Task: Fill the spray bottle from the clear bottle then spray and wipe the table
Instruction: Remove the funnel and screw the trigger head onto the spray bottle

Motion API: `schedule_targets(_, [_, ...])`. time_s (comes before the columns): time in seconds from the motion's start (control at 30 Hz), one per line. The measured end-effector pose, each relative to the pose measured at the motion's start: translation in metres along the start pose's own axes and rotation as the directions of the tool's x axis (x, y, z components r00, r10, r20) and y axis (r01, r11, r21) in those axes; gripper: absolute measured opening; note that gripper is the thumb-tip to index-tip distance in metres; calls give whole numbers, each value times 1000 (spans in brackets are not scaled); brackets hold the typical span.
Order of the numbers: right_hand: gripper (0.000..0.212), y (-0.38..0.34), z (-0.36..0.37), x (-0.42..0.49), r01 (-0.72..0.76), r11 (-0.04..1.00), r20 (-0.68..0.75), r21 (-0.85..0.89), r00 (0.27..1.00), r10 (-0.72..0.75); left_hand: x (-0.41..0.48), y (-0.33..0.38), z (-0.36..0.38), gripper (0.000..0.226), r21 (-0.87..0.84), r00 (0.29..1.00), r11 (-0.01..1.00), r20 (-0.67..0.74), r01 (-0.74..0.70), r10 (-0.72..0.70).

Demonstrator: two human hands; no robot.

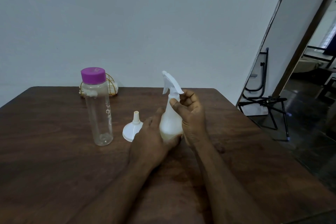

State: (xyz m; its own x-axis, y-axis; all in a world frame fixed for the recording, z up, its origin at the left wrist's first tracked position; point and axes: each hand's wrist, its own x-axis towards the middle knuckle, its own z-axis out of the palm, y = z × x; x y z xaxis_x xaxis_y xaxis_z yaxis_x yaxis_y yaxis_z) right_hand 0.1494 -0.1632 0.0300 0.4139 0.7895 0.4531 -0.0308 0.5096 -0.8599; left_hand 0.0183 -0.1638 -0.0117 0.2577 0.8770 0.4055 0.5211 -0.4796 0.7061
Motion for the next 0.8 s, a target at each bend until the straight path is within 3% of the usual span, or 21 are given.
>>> schedule_targets(0.17, [23,-2,-2,-2,-65,998,116,20,991,62,0,1,-1,92,-9,1000,1000,-2,-4,4])
schedule_targets(0.47, [22,4,-4,2,-34,992,41,-121,998,39,0,1,-1,95,-5,1000,1000,15,9,-9])
schedule_targets(0.67, [20,1,-1,-1,-59,994,119,-92,990,70,2,1,-2,92,-22,1000,1000,20,6,-5])
schedule_targets(0.8, [27,0,-1,-1,-42,984,83,-172,995,57,1,1,-2,95,-11,1000,1000,12,3,-3])
